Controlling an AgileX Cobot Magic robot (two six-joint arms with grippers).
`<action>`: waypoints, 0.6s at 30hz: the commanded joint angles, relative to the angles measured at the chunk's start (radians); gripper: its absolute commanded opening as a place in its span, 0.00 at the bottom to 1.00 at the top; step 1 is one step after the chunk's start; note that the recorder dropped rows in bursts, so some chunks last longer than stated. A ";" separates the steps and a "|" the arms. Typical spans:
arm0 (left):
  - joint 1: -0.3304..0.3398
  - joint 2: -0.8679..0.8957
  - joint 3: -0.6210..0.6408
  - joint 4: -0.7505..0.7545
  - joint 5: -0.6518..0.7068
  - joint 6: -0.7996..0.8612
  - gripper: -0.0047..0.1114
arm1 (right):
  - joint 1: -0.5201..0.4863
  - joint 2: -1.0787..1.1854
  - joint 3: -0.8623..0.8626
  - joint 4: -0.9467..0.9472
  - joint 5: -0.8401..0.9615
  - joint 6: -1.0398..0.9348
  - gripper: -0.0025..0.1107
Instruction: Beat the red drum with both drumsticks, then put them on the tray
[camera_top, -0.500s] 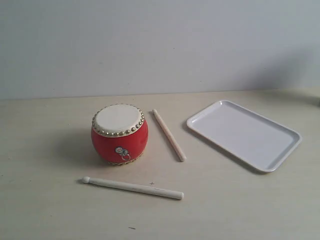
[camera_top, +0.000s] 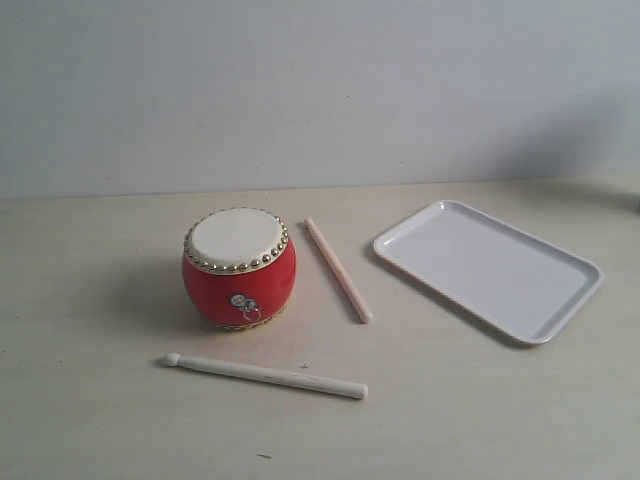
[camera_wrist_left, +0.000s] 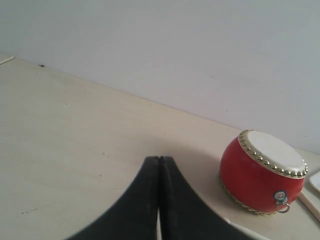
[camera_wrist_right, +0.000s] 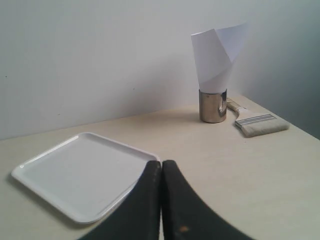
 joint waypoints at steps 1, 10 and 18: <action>0.001 -0.005 0.001 -0.004 0.003 0.002 0.04 | -0.007 -0.007 0.005 -0.008 -0.008 -0.008 0.02; 0.001 -0.005 0.001 -0.083 0.003 -0.030 0.04 | -0.007 -0.007 0.005 -0.042 -0.158 -0.008 0.02; 0.001 -0.005 0.001 -0.142 -0.001 -0.032 0.04 | -0.007 -0.007 0.005 -0.035 -0.315 0.008 0.02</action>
